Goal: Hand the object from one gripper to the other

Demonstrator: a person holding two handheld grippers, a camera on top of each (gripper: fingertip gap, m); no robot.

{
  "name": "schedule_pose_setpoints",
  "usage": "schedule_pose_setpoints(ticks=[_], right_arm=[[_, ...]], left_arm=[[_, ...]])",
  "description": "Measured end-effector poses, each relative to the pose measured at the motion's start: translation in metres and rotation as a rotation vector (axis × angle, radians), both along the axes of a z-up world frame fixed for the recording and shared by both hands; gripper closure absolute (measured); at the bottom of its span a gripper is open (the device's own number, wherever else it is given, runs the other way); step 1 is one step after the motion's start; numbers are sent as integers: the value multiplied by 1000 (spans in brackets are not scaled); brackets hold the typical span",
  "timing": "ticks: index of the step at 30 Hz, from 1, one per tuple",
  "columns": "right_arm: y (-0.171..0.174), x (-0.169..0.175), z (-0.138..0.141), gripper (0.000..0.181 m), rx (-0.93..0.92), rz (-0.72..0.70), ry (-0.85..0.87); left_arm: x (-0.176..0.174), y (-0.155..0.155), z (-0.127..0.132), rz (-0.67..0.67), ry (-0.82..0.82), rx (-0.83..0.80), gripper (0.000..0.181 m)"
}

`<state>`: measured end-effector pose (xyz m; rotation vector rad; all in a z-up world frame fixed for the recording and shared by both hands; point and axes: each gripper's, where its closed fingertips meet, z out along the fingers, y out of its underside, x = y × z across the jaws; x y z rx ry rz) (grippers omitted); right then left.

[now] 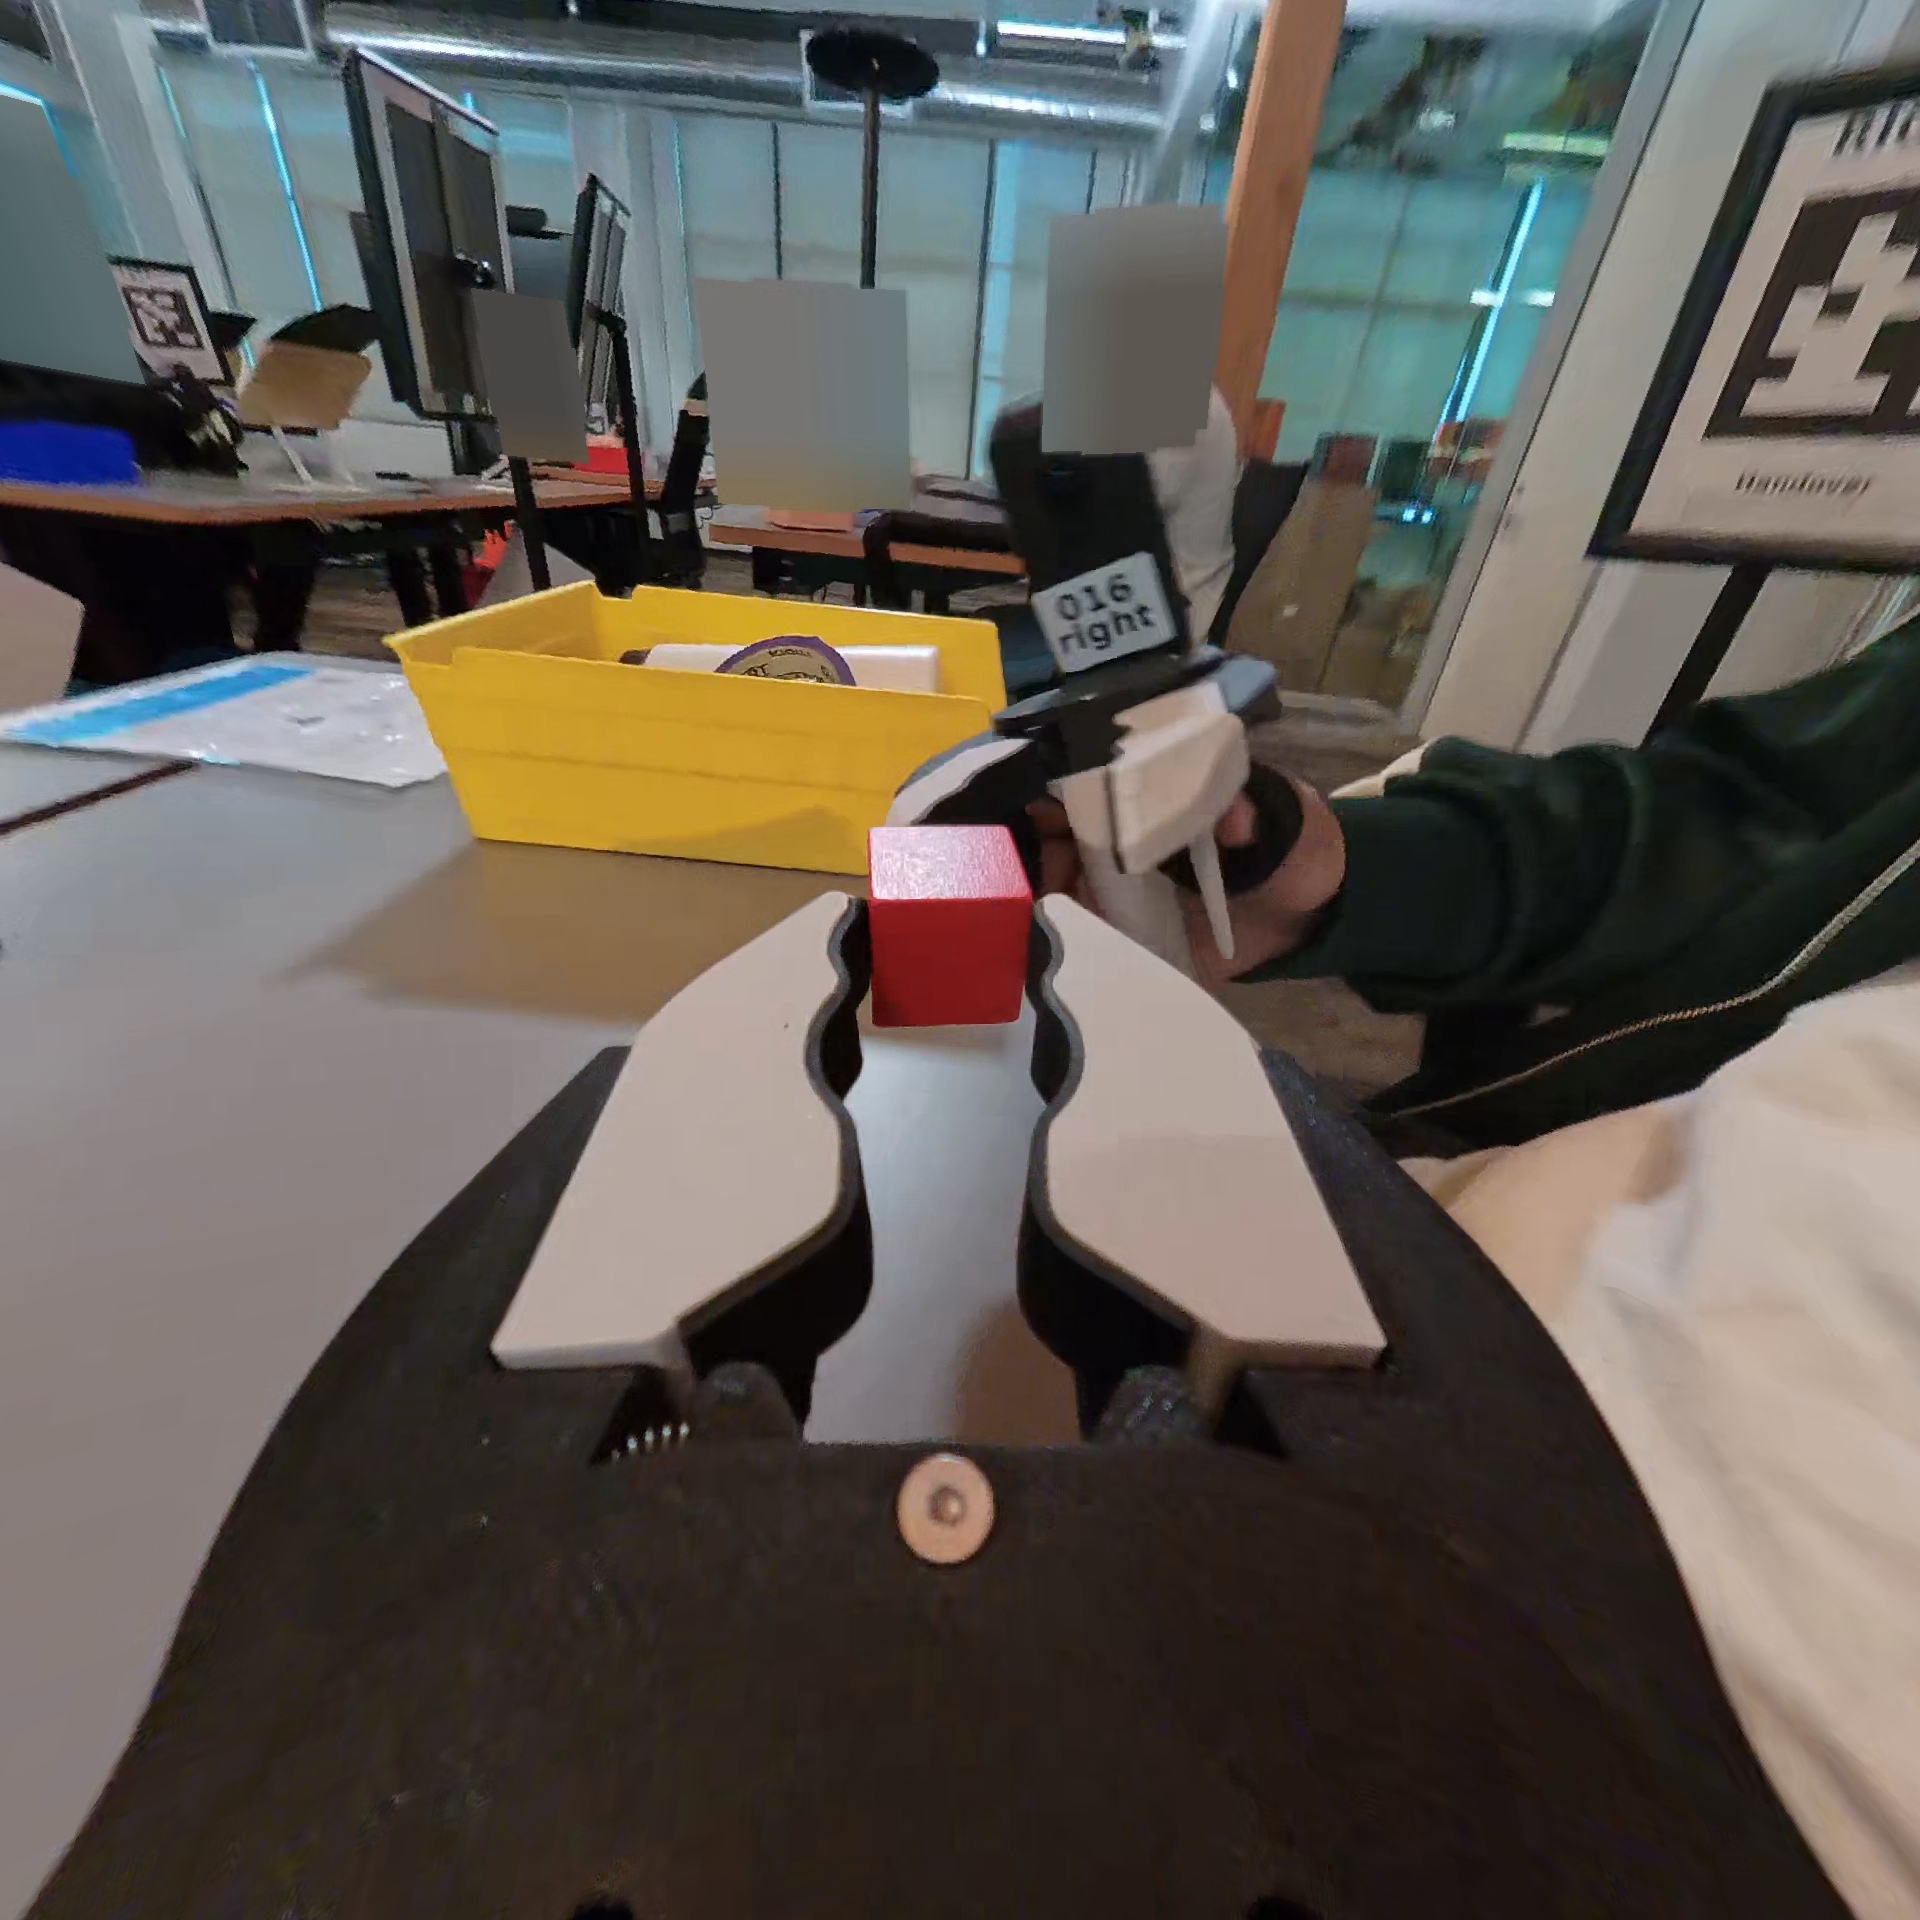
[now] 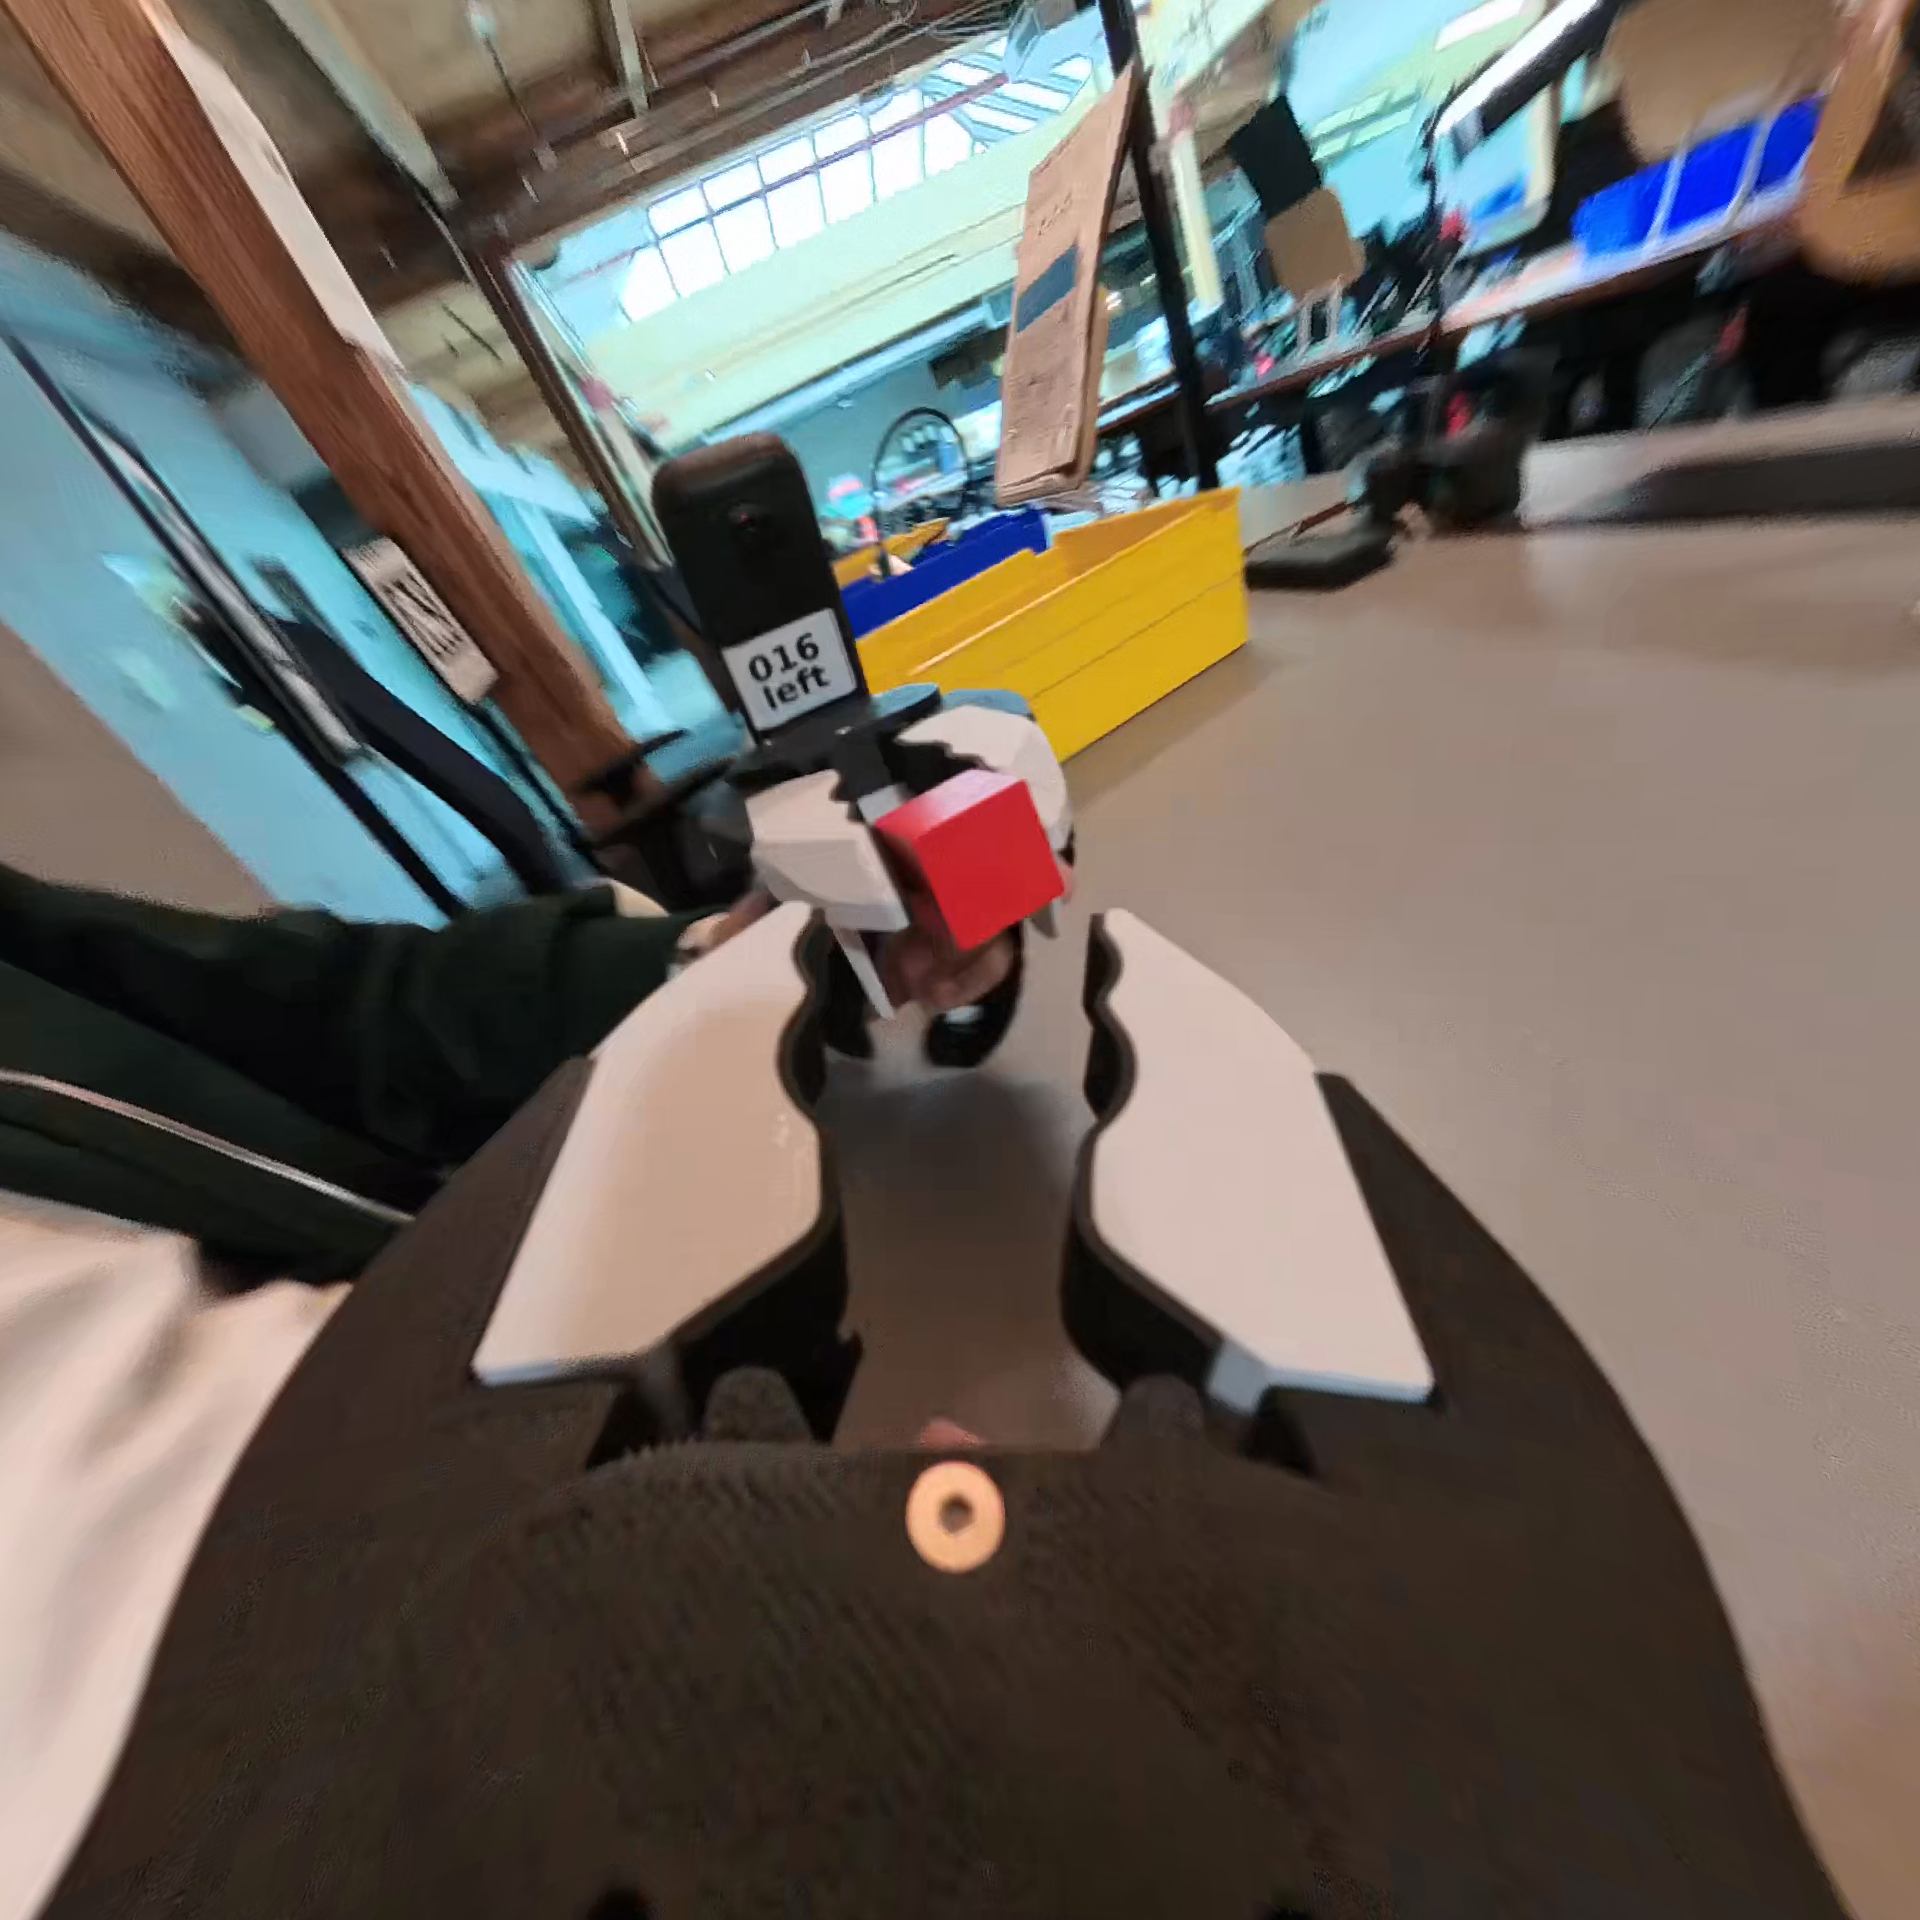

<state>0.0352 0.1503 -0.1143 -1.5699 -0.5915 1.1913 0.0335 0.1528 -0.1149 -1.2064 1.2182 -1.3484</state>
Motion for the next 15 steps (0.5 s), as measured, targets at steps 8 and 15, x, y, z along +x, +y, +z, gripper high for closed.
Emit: schedule_pose_setpoints(ticks=[8,15], right_arm=[[-6,1,-25,140,-557,176,183],[-10,-9,-33,150,-584,182,140]], left_arm=[[9,-12,-31,5,205,384,152],[12,-22,-37,10,250,568,152]])
